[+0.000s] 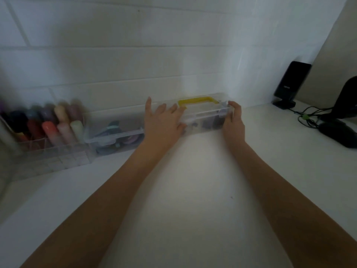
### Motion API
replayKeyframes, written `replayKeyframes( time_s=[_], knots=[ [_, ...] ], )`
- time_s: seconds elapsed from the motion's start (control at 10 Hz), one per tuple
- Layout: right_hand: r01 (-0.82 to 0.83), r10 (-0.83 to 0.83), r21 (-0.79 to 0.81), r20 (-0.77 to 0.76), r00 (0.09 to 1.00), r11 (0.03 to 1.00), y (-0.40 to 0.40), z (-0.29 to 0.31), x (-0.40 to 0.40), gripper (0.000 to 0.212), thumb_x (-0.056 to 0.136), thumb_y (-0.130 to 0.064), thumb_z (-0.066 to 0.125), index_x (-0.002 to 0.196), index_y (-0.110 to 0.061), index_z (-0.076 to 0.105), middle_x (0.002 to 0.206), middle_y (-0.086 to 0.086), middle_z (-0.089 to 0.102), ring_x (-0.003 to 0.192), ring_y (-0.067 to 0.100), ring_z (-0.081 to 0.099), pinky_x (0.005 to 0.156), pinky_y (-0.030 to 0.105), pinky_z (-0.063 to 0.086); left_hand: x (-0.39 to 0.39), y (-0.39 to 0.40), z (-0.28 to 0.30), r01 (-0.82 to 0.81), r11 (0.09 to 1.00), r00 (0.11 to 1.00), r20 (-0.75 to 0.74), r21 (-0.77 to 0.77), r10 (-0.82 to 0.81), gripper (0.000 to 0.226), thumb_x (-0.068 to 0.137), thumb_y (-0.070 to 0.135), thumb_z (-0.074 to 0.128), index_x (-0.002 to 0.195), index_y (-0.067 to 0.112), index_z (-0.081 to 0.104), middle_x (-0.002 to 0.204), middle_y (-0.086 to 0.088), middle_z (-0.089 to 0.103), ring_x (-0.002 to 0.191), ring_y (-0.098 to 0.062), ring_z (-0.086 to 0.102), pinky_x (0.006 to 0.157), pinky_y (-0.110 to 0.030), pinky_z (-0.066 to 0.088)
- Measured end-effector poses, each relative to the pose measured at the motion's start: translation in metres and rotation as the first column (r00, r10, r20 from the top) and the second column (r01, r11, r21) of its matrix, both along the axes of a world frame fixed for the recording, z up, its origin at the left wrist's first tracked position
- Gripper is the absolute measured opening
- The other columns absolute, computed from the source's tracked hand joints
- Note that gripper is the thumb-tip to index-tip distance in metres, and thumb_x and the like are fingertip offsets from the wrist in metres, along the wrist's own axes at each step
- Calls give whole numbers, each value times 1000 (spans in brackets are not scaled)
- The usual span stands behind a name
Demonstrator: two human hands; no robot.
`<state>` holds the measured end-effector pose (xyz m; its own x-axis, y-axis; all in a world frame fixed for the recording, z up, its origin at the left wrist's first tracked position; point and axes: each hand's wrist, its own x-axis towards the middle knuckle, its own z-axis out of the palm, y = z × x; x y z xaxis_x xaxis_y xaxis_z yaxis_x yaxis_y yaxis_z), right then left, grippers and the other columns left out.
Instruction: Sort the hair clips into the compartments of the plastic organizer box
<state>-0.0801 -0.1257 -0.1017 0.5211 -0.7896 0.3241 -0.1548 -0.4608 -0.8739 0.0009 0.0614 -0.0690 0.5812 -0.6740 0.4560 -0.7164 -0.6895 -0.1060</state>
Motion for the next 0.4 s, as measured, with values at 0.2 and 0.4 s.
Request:
replayKeyframes(
  time_s=[0.2, 0.4],
  knots=[
    [-72, 71, -46, -34, 997, 996, -20, -7, 1, 42, 100, -23, 30, 137, -43, 32, 141, 6, 47, 118, 32, 53, 100, 40, 41, 4, -3, -19, 37, 978, 999, 10, -204, -36, 49, 80, 43, 44, 121, 24, 61, 124, -2, 65, 115, -29, 60, 90, -44, 47],
    [-87, 87, -22, 44, 995, 996, -17, -10, -2, 44, 100, -19, 32, 138, -41, 35, 153, 8, 30, 139, 24, 30, 112, 37, 28, 9, -1, -23, 137, 957, 990, 20, -254, -136, 49, 80, 40, 45, 120, 18, 62, 122, -7, 66, 114, -32, 61, 80, -42, 53]
  ],
)
